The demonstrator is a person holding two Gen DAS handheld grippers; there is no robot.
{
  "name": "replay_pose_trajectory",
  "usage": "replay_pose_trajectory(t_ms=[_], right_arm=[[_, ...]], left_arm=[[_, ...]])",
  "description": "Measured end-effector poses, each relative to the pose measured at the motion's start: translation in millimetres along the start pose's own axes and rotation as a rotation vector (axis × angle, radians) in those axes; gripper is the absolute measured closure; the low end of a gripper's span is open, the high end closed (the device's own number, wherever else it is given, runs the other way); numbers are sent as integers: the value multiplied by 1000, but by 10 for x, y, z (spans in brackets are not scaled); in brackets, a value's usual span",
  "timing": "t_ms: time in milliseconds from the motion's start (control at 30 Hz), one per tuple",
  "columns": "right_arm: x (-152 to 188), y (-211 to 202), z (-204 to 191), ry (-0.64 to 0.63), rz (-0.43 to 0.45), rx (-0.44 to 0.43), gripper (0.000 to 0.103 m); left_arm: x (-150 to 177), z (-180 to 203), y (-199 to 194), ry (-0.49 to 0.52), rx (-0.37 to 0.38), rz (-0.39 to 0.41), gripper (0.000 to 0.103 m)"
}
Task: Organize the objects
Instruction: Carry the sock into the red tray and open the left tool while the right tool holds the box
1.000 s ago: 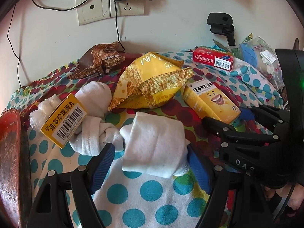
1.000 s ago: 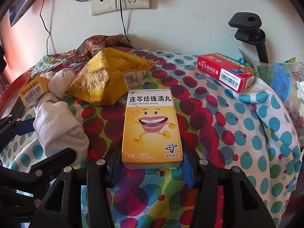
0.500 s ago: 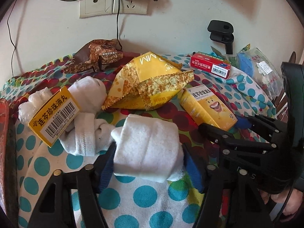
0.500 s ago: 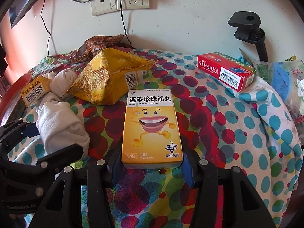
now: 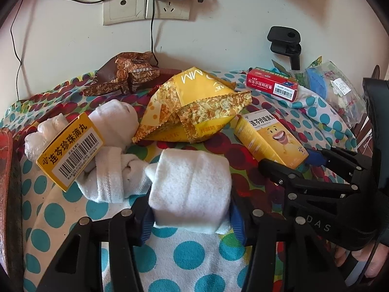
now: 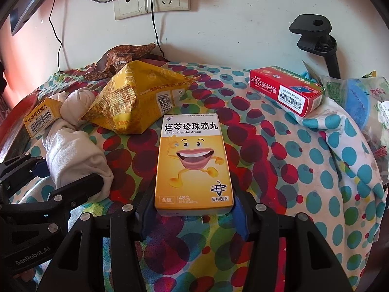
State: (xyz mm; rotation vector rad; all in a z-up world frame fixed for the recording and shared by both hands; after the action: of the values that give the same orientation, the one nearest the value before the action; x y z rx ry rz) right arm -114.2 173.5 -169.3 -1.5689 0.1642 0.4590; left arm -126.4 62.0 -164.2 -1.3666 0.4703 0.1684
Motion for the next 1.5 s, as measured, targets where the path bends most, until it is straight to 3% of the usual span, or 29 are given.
replay_pose_trajectory(t_ms=[567, 900, 1000, 1300, 1500], right_arm=[[-11, -25, -2, 3, -2, 15, 53], [-22, -45, 4, 14, -3, 4, 50], [-35, -57, 5, 19, 1, 1, 54], [-32, -34, 19, 20, 2, 11, 54], [-35, -33, 22, 23, 5, 13, 54]], left_arm=[[4, 30, 23, 8, -41, -6, 48], [12, 9, 6, -9, -16, 2, 50], [22, -11, -31, -31, 13, -13, 50], [29, -178, -696, -28, -14, 54, 50], [76, -668, -1191, -86, -81, 98, 50]])
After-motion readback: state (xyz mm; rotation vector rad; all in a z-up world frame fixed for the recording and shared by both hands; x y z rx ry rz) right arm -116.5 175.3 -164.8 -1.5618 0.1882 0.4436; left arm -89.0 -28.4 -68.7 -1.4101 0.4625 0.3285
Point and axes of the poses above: each gripper's, at about its wrist camera, not at the fingertips, and y roughly the way its jaws point, z to its right, x to its underside, the point moved 5 cm from there along y, roughly the way its jaws point, and after that the axes turned 15 degrees about -z, right-handed, at the moved point
